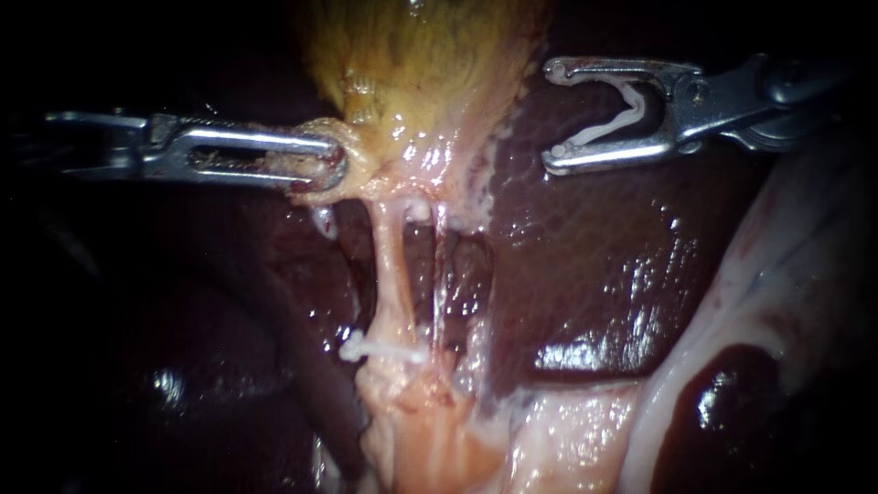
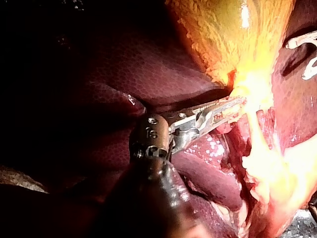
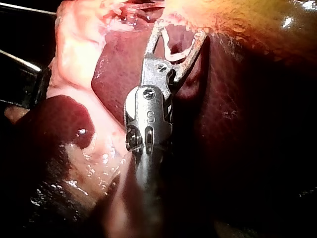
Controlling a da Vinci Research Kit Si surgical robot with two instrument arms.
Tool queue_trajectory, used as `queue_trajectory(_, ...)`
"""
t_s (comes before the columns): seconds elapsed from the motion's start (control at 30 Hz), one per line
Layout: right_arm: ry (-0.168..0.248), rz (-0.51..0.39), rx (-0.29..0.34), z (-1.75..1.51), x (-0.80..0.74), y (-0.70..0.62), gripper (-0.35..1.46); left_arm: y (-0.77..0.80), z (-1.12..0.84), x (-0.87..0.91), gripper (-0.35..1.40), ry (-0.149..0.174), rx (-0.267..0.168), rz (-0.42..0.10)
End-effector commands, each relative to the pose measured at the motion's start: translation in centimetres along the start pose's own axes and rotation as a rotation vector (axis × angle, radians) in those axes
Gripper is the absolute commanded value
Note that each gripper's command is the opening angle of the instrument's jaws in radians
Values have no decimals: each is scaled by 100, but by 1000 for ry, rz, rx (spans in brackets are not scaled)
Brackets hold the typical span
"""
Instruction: Clipping second clip left tube
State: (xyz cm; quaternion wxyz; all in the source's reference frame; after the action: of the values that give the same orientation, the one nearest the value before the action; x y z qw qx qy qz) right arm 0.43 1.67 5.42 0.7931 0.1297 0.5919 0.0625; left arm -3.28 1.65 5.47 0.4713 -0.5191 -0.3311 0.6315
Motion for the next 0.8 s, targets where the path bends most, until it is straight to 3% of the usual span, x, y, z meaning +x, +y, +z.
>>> queue_trajectory(0.03,0,-1,0,0,0,0,50,1,-4,2,-35,-1,-3,-1)
queue_trajectory(0.13,0,-1,0,1,0,0,50,5,-20,12,-35,-10,-16,-7)
queue_trajectory(0.3,0,-1,0,1,0,0,50,14,-57,31,-35,7,2,-21)
queue_trajectory(0.5,1,-2,4,4,2,-4,50,15,-74,34,-35,20,8,-24)
queue_trajectory(0.57,9,-4,16,8,3,-10,50,15,-74,33,-35,21,9,-23)
queue_trajectory(0.8,-5,80,96,49,12,-56,50,17,-73,32,-35,22,10,-23)
